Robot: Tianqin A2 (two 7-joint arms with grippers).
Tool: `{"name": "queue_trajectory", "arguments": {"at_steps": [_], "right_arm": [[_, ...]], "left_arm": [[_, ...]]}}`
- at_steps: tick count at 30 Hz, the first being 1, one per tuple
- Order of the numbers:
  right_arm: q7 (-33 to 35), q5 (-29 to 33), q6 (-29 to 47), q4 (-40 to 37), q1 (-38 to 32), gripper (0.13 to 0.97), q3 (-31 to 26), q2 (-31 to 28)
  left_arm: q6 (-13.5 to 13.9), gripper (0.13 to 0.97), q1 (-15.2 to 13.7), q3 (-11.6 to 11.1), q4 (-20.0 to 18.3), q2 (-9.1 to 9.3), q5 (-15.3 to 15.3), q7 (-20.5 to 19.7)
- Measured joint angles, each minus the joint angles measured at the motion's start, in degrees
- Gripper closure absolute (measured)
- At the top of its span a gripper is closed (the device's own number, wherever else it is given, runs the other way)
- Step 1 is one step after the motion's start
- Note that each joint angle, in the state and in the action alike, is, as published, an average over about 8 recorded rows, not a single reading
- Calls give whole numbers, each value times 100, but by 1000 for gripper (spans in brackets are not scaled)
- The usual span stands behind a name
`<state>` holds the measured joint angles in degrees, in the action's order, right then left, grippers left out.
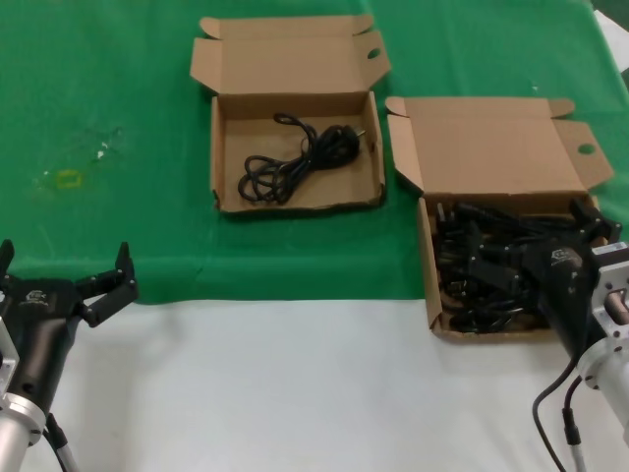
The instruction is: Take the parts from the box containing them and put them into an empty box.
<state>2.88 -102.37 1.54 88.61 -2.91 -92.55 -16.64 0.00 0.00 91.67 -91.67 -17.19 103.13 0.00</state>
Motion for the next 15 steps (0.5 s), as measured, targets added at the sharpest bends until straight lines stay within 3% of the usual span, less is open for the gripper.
{"name": "queue_trajectory", "arguments": {"at_steps": [15], "right_arm": [[0,0,0,0,0,129,0,0]], "left_arm": [[0,132,0,0,0,0,0,0]]}}
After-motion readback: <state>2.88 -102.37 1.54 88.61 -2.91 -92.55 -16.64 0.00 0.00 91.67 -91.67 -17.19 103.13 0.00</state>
